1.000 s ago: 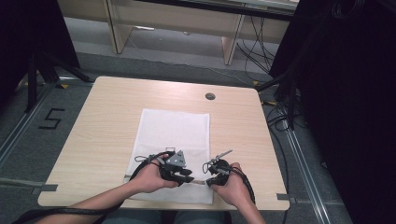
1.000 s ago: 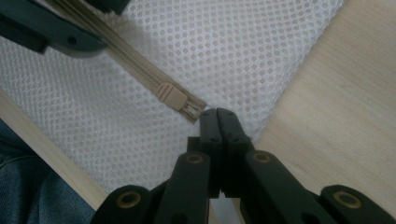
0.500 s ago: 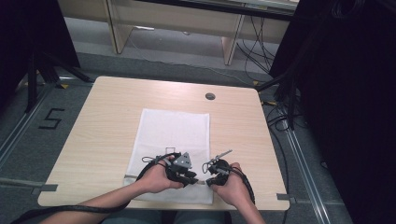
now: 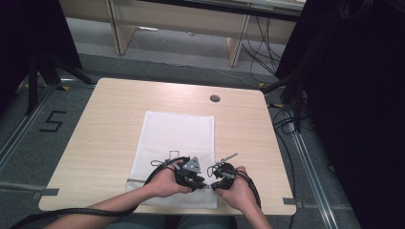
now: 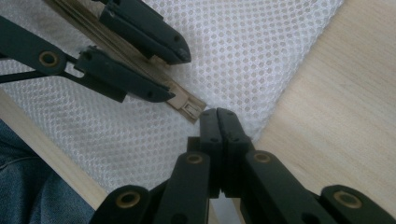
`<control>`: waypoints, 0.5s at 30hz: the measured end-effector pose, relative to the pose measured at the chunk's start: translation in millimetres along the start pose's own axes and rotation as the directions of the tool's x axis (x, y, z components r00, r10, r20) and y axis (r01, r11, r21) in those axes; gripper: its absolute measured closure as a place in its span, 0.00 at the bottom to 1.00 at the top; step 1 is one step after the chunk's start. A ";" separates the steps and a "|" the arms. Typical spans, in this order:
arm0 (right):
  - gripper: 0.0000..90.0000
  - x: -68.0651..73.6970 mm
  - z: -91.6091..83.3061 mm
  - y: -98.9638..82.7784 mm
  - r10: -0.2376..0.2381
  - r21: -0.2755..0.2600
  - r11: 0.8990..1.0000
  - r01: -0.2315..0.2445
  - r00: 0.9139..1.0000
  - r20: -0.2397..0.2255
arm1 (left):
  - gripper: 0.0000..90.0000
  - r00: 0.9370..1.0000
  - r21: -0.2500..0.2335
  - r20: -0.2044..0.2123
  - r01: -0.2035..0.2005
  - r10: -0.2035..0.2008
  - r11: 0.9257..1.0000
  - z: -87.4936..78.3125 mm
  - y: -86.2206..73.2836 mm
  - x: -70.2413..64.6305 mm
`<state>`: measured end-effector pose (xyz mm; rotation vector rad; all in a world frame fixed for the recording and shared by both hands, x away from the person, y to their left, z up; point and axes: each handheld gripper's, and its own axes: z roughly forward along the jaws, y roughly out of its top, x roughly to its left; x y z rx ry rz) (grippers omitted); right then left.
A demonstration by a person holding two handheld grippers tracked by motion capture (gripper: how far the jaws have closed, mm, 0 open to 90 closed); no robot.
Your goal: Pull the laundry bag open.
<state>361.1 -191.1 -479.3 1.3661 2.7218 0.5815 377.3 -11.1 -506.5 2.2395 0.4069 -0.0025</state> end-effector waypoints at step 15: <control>1.00 -1.0 0.5 -0.1 -0.016 -0.005 1.000 0.016 1.000 -0.001 | 0.79 1.000 0.021 -0.001 -0.022 0.022 1.000 3.2 1.8 -5.7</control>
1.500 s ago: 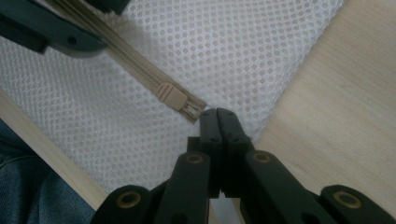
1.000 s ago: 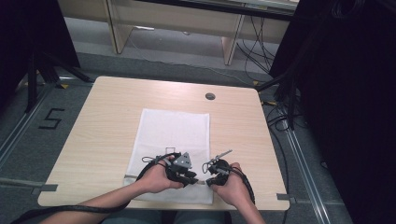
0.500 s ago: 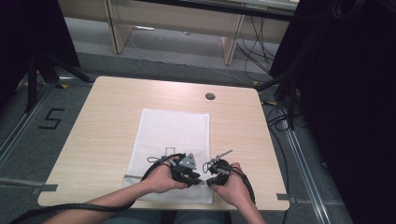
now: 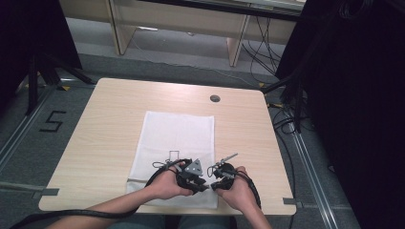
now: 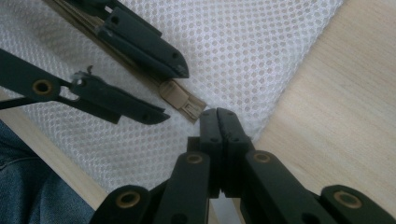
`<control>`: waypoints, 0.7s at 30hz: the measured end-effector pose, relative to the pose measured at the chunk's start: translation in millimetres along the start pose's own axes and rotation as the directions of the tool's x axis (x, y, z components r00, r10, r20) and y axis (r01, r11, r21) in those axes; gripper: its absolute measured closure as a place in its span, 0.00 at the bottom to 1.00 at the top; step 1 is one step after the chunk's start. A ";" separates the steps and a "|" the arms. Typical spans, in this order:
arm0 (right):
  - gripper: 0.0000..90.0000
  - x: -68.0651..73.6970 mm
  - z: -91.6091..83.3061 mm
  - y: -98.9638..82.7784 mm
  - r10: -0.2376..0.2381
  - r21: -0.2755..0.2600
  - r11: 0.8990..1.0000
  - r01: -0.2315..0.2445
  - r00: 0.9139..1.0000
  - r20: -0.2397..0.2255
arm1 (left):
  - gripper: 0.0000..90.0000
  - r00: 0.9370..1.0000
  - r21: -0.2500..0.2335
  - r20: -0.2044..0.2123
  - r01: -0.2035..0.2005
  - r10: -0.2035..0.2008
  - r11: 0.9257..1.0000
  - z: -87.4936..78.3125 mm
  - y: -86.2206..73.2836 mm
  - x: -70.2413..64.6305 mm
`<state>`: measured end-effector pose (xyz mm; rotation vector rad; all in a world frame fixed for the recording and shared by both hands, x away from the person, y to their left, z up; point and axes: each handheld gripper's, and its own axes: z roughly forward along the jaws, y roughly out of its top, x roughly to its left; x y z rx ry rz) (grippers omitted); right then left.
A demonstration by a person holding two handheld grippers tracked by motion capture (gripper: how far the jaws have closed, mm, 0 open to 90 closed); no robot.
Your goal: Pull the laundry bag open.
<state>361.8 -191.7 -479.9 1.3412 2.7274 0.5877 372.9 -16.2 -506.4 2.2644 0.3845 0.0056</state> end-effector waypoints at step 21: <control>1.00 1.4 -0.6 -0.2 0.017 0.003 1.000 -0.017 1.000 0.003 | 0.81 1.000 0.006 0.005 -0.008 0.008 1.000 6.6 2.8 3.3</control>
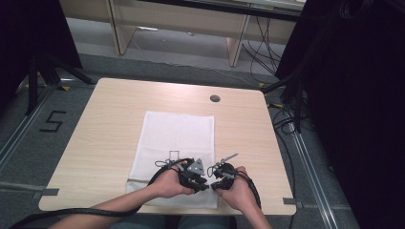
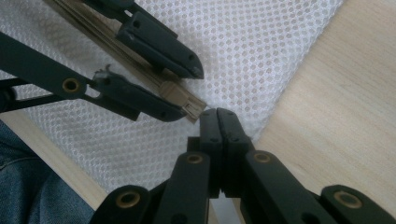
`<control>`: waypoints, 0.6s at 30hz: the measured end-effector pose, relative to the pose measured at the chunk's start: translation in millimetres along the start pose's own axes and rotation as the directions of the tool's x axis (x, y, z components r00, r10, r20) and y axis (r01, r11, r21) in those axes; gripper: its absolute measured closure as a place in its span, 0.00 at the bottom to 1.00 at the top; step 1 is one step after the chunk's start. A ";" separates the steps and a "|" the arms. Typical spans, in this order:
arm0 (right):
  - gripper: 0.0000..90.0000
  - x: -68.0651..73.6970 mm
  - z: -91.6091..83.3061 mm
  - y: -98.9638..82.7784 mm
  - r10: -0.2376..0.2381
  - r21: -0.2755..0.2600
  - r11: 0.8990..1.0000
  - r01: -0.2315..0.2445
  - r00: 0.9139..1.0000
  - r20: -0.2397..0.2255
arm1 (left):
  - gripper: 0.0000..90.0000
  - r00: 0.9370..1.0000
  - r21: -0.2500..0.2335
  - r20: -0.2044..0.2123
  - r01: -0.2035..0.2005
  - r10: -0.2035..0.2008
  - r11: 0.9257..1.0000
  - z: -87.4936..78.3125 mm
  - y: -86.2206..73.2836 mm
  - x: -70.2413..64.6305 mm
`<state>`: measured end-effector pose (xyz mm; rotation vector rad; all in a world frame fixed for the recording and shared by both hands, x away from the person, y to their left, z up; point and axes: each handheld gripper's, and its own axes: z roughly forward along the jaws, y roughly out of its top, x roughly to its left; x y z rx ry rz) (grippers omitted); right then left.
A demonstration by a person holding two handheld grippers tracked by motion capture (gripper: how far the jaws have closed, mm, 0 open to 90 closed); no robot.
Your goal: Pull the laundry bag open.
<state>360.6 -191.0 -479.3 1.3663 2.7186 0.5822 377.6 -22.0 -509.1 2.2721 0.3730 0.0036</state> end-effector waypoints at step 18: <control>1.00 -0.3 0.2 -0.3 -0.005 -0.008 1.000 0.005 1.000 -0.001 | 0.90 0.999 0.004 0.005 -0.053 0.053 0.999 0.5 4.5 -2.6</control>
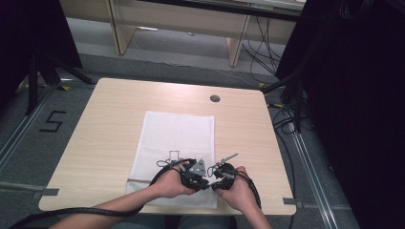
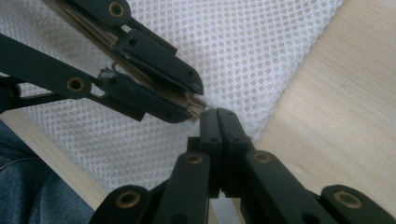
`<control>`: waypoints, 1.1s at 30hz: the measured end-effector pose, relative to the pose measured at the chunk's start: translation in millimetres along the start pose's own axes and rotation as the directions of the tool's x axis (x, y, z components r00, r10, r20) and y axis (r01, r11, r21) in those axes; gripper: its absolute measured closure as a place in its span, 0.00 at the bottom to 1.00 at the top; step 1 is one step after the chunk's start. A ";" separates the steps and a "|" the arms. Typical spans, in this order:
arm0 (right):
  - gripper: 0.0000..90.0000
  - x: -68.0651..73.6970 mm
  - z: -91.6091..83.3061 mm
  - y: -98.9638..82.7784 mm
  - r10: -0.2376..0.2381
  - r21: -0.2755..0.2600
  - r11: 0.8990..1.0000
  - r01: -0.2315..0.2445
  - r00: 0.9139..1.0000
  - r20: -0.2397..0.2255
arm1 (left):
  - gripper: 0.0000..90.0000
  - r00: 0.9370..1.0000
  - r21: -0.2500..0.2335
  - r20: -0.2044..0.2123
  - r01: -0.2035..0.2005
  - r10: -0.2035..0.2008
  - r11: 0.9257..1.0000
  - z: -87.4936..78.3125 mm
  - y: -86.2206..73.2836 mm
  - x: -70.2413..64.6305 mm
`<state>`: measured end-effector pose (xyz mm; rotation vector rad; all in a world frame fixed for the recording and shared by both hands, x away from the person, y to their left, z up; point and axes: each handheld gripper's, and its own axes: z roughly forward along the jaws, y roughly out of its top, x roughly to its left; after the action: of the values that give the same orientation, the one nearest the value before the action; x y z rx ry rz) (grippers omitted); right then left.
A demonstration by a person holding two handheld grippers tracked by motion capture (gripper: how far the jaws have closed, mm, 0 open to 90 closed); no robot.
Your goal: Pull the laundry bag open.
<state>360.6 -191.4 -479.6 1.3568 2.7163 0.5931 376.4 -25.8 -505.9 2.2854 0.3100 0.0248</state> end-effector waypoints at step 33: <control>1.00 2.8 0.9 2.8 -0.024 0.020 1.000 0.024 0.999 0.024 | 0.91 0.999 0.002 0.014 0.042 -0.042 0.999 -10.6 -1.8 1.8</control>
<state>361.2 -187.3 -479.1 1.3250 2.7224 0.5469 376.5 -16.5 -500.2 2.2787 0.3510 -0.0135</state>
